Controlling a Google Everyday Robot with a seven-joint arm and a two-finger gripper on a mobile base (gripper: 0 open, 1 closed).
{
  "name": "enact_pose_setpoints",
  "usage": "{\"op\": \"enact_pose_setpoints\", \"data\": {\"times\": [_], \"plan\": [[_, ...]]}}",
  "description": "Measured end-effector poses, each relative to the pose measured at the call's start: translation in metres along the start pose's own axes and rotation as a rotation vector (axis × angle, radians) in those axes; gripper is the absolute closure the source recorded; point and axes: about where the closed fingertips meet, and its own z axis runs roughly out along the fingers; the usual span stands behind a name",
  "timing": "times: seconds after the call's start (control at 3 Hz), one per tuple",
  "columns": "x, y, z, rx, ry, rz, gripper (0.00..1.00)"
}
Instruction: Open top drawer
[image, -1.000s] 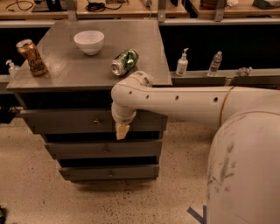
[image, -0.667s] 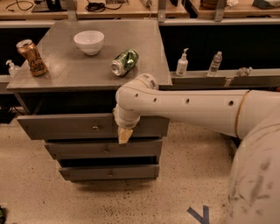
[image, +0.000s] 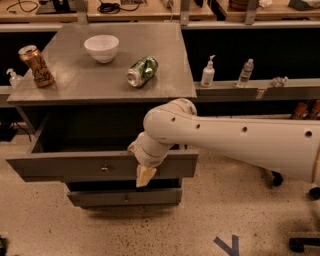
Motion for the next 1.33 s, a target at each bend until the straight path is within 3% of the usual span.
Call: {"op": "enact_pose_setpoints", "data": {"times": [0.33, 0.67, 1.0, 1.33], "plan": [[-0.027, 0.053, -0.016, -0.053, -0.097, 0.043, 0.31], [-0.044, 0.087, -0.028, -0.08, -0.153, 0.091, 0.31], [-0.055, 0.109, -0.047, -0.074, -0.182, 0.13, 0.29], [-0.049, 0.1, -0.069, 0.002, -0.207, 0.15, 0.17]]}}
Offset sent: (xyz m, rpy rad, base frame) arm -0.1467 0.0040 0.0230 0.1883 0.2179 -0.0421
